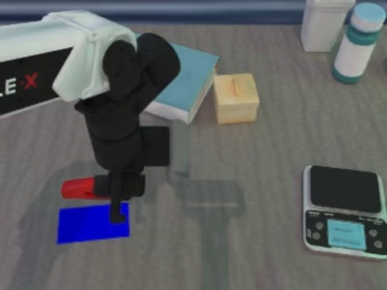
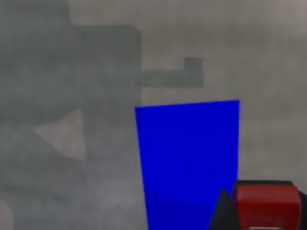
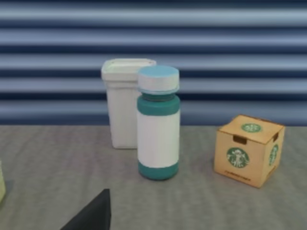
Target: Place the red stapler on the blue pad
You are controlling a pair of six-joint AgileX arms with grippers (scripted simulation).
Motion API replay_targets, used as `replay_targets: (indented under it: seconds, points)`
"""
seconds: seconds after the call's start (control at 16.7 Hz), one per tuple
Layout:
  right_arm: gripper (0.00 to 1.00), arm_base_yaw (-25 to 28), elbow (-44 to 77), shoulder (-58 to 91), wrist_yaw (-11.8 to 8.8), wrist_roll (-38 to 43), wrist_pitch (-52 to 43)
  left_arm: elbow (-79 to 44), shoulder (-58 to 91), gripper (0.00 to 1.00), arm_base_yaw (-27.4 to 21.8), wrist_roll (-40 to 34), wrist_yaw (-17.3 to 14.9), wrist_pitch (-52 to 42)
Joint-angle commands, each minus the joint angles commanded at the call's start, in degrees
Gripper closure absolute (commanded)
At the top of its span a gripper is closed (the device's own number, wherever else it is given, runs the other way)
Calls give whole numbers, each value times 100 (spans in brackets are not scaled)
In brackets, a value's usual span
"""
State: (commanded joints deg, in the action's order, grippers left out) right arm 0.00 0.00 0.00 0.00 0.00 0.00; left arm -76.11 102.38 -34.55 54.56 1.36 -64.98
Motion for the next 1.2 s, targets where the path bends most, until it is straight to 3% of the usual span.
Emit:
replay_targets:
  seconds: [0.48, 0.84, 1.2]
  points:
    - [0, 0, 0, 0, 0, 0, 0, 1426, 418, 100, 376, 357, 1, 1942]
    - [0, 0, 0, 0, 0, 0, 0, 1610, 488, 100, 414, 427, 1, 2148]
    - [0, 0, 0, 0, 0, 0, 0, 1610, 488, 55, 414, 427, 1, 2148]
